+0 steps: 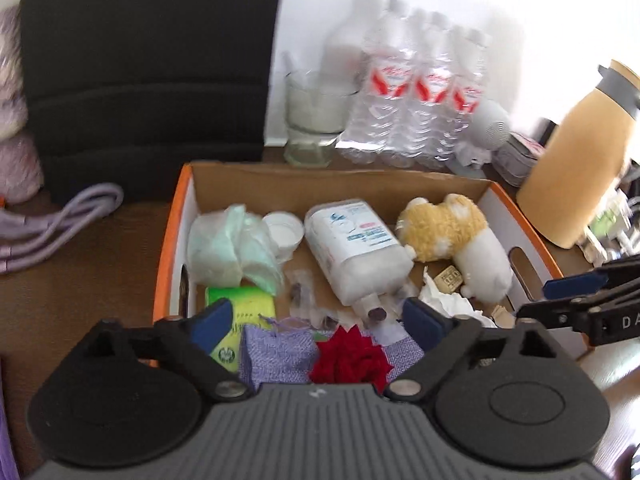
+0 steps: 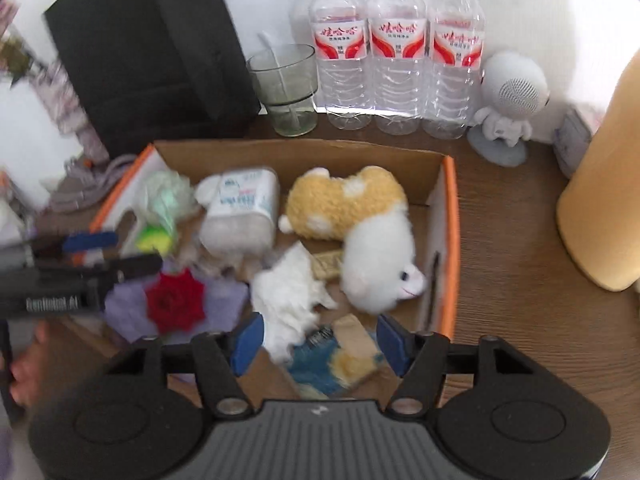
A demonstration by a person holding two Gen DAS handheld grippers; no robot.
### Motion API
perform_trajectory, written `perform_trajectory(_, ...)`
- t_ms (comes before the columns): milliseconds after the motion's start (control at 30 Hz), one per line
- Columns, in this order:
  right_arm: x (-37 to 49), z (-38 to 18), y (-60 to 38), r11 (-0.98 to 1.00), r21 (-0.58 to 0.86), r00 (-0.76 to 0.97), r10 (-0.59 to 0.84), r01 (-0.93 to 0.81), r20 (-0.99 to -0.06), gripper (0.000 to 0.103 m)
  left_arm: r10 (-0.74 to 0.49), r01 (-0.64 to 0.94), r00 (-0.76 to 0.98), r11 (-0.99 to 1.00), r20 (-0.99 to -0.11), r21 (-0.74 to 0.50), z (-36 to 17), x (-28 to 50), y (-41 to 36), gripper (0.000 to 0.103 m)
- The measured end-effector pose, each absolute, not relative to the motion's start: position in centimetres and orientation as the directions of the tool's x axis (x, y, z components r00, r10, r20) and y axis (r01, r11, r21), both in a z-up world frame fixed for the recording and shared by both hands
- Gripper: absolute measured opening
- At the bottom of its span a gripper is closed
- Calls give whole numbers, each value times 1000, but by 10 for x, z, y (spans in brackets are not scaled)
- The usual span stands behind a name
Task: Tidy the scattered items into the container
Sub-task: 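Carry the rose and white case into the box and open both tools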
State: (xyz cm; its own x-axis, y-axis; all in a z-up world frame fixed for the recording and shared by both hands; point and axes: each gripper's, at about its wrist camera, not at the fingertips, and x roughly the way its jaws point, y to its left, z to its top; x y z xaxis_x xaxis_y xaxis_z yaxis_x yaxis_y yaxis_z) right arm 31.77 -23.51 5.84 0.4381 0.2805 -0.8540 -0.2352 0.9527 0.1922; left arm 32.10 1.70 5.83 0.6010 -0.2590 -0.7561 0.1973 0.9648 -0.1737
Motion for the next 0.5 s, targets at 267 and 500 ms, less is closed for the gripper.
perform_trajectory(267,354,43,-207,952,264,363,303,-154,-881,71,-212,171,519,975,-828,-142,48,319,12,102)
perform_trajectory(500,330,52,-199,964,181,506,256,-193,-823,75,-95,68,682,995,-726,-66,78,298,14,102)
